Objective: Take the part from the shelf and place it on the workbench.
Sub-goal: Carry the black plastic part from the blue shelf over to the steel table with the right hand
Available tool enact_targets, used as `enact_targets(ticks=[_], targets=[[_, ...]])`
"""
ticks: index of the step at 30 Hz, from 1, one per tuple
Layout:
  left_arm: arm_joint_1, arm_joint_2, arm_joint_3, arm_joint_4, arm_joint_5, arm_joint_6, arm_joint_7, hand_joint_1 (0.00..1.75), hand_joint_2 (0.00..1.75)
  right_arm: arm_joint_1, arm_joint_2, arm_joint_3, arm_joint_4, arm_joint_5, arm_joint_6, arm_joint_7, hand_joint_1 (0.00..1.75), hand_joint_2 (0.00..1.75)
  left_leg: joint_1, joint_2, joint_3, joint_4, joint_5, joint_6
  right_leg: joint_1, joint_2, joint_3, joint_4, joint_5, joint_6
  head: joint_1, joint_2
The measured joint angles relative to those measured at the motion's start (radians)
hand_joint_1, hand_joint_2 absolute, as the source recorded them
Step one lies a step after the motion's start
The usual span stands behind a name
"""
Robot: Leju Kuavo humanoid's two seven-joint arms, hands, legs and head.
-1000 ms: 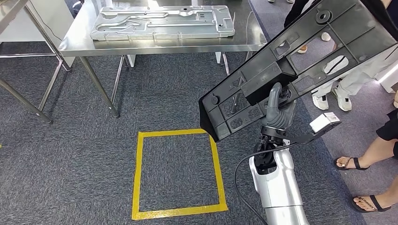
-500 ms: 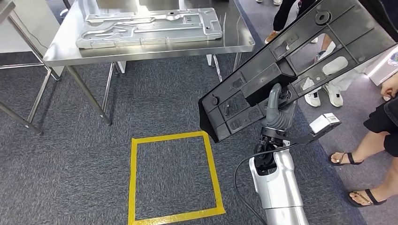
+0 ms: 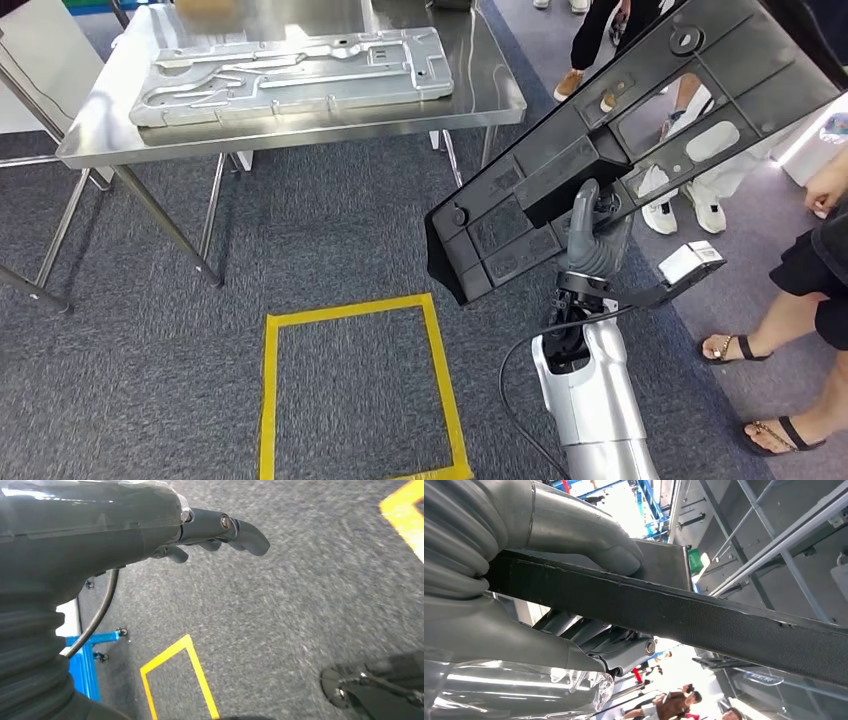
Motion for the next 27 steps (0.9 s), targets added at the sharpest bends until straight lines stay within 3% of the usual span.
enact_targets(ticks=[3,5,8,10,11,13,15,16,17,19,21,22,24,25,26,27], targets=[[-0.002,0.001,0.002,0.0,0.0,0.002,0.0,0.0,1.75,-0.005,-0.001,0.002,0.006,0.017,-0.004,0.003,1.75,1.75,-0.003,-0.004,0.035,-0.053,-0.026,0.014,-0.004,-0.004,0.004,0.009,0.005,0.018,0.0,0.0],[0.001,0.0,0.002,0.0,-0.001,0.002,0.0,0.0,1.75,-0.012,-0.001,0.007,0.011,0.032,-0.008,0.003,1.75,1.75,0.005,-0.011,0.066,-0.076,-0.032,0.019,-0.005,-0.008,-0.02,0.062,0.004,0.029,0.0,0.0],[0.003,-0.001,0.003,0.0,-0.004,0.003,0.0,0.0,1.75,-0.018,-0.003,0.012,0.025,0.044,-0.018,0.003,1.75,1.75,0.011,-0.025,0.097,-0.086,-0.049,0.022,-0.015,-0.009,-0.135,0.219,-0.048,0.048,0.0,0.0],[0.007,-0.002,0.003,0.0,-0.009,0.004,0.001,0.0,1.75,-0.012,-0.005,0.013,0.036,0.048,-0.02,0.007,1.75,1.75,0.016,-0.041,0.118,-0.085,-0.067,0.016,-0.025,-0.009,-0.195,0.256,-0.063,0.06,0.0,0.0],[0.009,-0.002,0.003,0.0,-0.012,0.005,0.002,0.0,1.75,-0.011,-0.006,0.014,0.042,0.051,-0.02,0.011,1.75,1.75,0.019,-0.05,0.13,-0.084,-0.077,0.011,-0.03,-0.009,-0.203,0.23,-0.042,0.064,0.0,0.0],[0.013,-0.002,0.003,0.0,-0.017,0.007,0.002,0.0,1.75,-0.011,-0.008,0.016,0.05,0.055,-0.019,0.02,1.75,1.75,0.024,-0.067,0.153,-0.08,-0.099,0.001,-0.04,0.007,-0.183,0.111,0.061,0.073,0.0,0.0],[0.013,-0.003,0.003,0.0,-0.018,0.009,0.002,0.0,1.75,-0.011,-0.012,0.019,0.059,0.058,-0.018,0.026,1.75,1.75,0.027,-0.084,0.164,-0.074,-0.121,-0.013,-0.041,0.028,-0.162,0.025,0.125,0.07,0.0,0.0],[0.014,-0.003,0.003,0.0,-0.018,0.01,0.002,0.0,1.75,-0.01,-0.014,0.021,0.062,0.059,-0.018,0.029,1.75,1.75,0.027,-0.091,0.166,-0.069,-0.126,-0.021,-0.04,0.034,-0.158,0.011,0.135,0.063,0.0,0.0],[0.015,-0.003,0.003,0.0,-0.017,0.011,0.002,0.0,1.75,-0.01,-0.015,0.023,0.064,0.059,-0.017,0.031,1.75,1.75,0.027,-0.096,0.169,-0.066,-0.129,-0.027,-0.037,0.028,-0.154,0.013,0.126,0.053,0.0,0.0],[0.019,-0.003,0.004,0.0,-0.015,0.013,0.003,0.0,1.75,-0.013,-0.014,0.031,0.066,0.061,-0.017,0.035,1.75,1.75,0.028,-0.085,0.169,-0.045,-0.131,-0.036,-0.036,0.014,-0.137,0.01,0.123,0.035,0.0,0.0],[0.02,-0.002,0.005,0.0,-0.014,0.014,0.006,0.0,1.75,-0.021,-0.013,0.041,0.075,0.062,-0.013,0.037,1.75,1.75,0.029,-0.046,0.129,0.032,-0.153,-0.043,-0.035,0.0,-0.115,0.007,0.109,0.021,-0.001,0.0],[0.019,-0.001,0.006,0.0,-0.014,0.013,0.008,0.0,1.75,-0.024,-0.013,0.043,0.083,0.06,-0.009,0.037,1.75,1.75,0.029,-0.025,0.092,0.094,-0.175,-0.047,-0.033,-0.006,-0.106,0.006,0.1,0.016,-0.001,0.0],[0.018,0.001,0.007,0.0,-0.015,0.011,0.011,0.0,1.75,-0.025,-0.013,0.045,0.102,0.054,0.002,0.034,1.75,1.75,0.029,-0.008,0.008,0.203,-0.216,-0.053,-0.029,-0.018,-0.09,0.006,0.083,0.013,-0.001,0.0],[0.02,0.002,0.008,0.0,-0.016,0.009,0.012,0.0,1.75,-0.025,-0.013,0.047,0.111,0.05,0.007,0.031,1.75,1.75,0.029,-0.006,-0.017,0.219,-0.214,-0.054,-0.027,-0.023,-0.08,0.007,0.074,0.013,-0.001,0.0],[0.023,0.004,0.008,0.0,-0.017,0.007,0.013,0.0,1.75,-0.025,-0.013,0.048,0.119,0.047,0.011,0.028,1.75,1.75,0.029,-0.004,-0.025,0.2,-0.19,-0.053,-0.027,-0.026,-0.068,0.007,0.064,0.014,-0.001,0.0],[0.026,0.007,0.008,0.0,-0.02,0.005,0.016,0.0,1.75,-0.025,-0.013,0.05,0.125,0.046,0.014,0.025,1.75,1.75,0.029,-0.002,-0.016,0.148,-0.147,-0.05,-0.026,-0.028,-0.054,0.007,0.054,0.016,-0.001,0.0]])
